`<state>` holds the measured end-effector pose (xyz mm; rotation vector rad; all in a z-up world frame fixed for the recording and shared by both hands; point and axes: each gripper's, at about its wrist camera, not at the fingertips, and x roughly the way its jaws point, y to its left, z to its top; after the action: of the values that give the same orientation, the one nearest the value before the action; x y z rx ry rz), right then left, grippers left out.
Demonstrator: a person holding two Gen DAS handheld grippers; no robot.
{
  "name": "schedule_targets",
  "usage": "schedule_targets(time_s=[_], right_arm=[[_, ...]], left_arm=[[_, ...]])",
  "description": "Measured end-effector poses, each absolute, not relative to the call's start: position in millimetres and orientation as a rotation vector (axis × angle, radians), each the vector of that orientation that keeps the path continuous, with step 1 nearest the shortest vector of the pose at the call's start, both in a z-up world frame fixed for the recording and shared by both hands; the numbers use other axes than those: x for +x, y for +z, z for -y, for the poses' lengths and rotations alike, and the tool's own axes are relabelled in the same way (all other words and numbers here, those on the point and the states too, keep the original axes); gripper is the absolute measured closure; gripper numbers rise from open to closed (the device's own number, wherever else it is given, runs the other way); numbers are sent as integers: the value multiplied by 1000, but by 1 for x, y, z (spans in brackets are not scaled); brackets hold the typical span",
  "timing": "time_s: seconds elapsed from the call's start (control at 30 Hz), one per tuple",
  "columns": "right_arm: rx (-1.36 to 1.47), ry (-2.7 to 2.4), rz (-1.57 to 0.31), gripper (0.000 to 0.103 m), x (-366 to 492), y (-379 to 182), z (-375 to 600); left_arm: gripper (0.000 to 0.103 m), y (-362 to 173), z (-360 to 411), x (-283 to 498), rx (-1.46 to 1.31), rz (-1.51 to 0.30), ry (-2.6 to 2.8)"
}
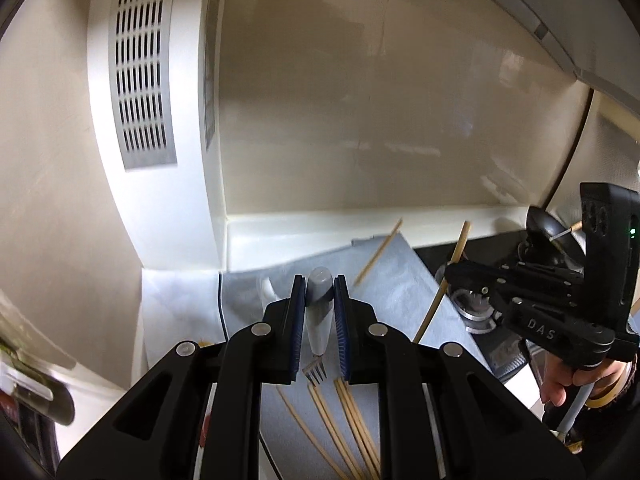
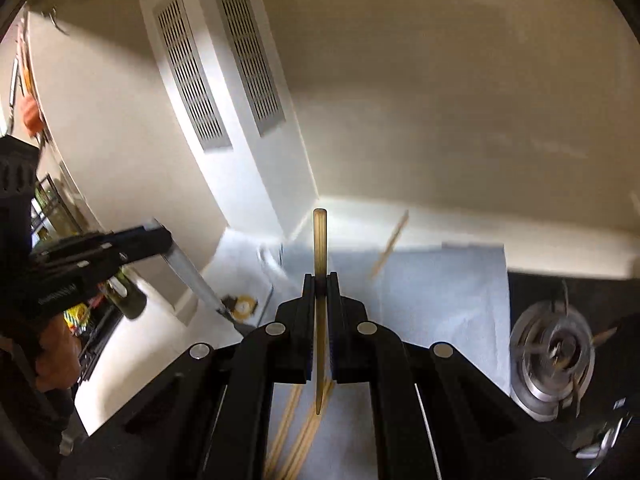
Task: Organize utensils
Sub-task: 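Lift the knife with the left gripper over the container while the right gripper raises the chopstick, then open both grippers to drop the knife and chopstick into the container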
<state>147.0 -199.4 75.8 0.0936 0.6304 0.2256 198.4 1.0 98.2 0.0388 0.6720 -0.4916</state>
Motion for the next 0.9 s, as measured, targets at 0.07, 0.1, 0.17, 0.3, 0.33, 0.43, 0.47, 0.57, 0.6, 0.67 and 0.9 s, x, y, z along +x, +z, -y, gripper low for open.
schedule_targets(time_s=[0.07,0.1,0.17,0.3,0.33,0.43,0.47,0.57,0.6,0.67,0.9], right_arm=[[88,235,-592,97,152,92,199],[85,235,-574,97,155,100,198],[74,233,-533,97,161,114,198],[48,211,-467,97,177,134,197],[44,209,-460,97,181,136,196],[23,191,-439,97,198,140,196],[21,186,-437,97,202,140,196],[11,171,-425,97,217,135,196],[8,166,-427,97,220,133,195],[12,161,-445,97,229,125,195],[18,163,-508,97,244,89,191]], left_arm=[[89,112,0,203,34,-642,-493],[89,117,0,204,33,-630,-493],[89,132,2,206,33,-586,-490],[89,151,9,217,41,-515,-480],[89,153,12,224,42,-507,-476],[89,152,18,243,42,-506,-452],[89,150,20,249,39,-512,-447],[89,142,23,266,30,-528,-443],[89,139,24,269,25,-530,-442],[89,133,26,276,25,-540,-438],[89,101,33,290,54,-601,-424]])
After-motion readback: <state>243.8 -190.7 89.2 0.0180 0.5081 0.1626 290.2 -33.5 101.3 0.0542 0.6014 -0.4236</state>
